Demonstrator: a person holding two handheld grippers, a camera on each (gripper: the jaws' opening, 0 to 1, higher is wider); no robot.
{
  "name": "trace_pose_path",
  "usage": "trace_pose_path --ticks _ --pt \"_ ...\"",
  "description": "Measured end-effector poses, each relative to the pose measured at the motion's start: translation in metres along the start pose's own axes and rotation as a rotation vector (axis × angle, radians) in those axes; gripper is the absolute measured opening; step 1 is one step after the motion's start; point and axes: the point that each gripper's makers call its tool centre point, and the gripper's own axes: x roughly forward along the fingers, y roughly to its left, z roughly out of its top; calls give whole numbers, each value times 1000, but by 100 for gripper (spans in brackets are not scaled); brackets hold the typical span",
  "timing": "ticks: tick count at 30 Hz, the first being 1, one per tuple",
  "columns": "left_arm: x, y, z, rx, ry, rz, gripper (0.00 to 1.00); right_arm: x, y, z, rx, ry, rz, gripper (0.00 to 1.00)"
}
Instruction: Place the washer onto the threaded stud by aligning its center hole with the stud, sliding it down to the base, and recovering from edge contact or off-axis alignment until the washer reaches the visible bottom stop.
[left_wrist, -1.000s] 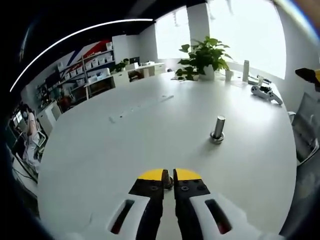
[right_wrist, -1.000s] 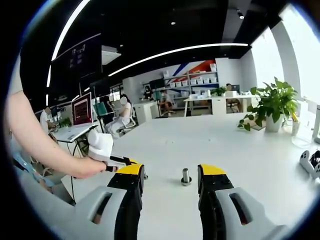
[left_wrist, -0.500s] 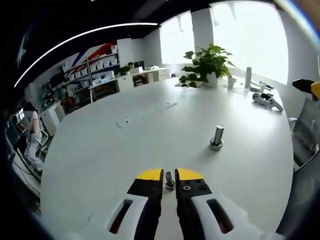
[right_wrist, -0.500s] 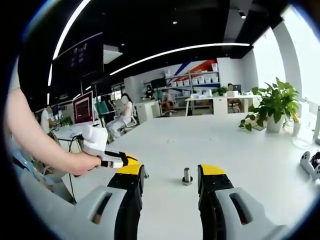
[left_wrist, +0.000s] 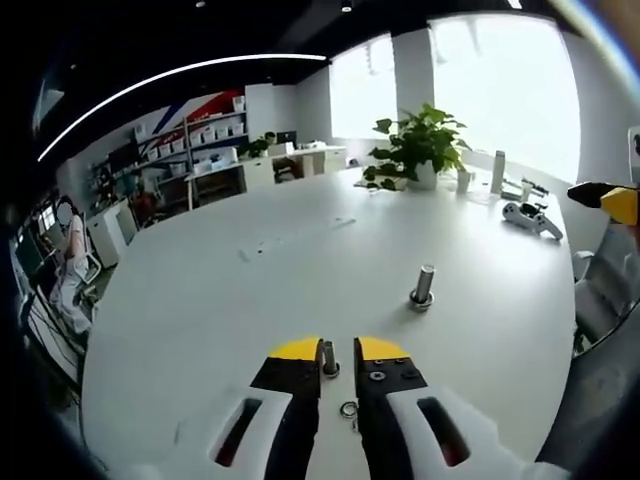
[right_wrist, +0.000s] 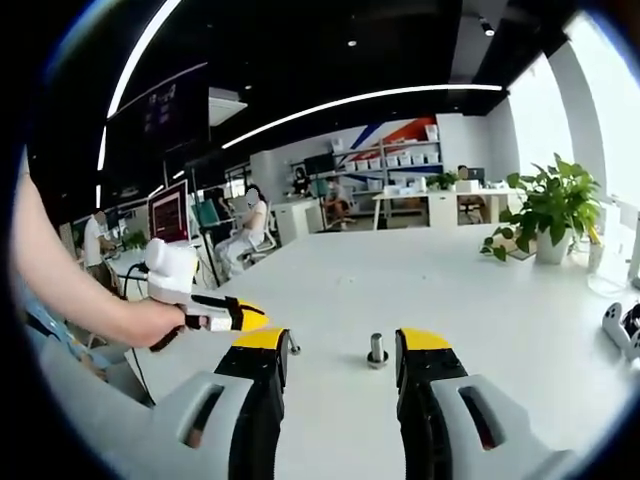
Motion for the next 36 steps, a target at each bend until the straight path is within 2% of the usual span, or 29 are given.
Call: trace_pose_path --ticks 10,20,28,36 --pt "-25 1 9 -33 -53 34 12 1 7 -2 -20 11 21 45" --pt "-53 5 15 -102 -125 80 13 1 10 -1 -18 7 36 45" --pt "-66 6 14 -119 -144 107 14 1 16 0 -37 7 55 46" --pt "-76 0 20 -94 -178 121 14 0 20 1 -40 2 73 46"
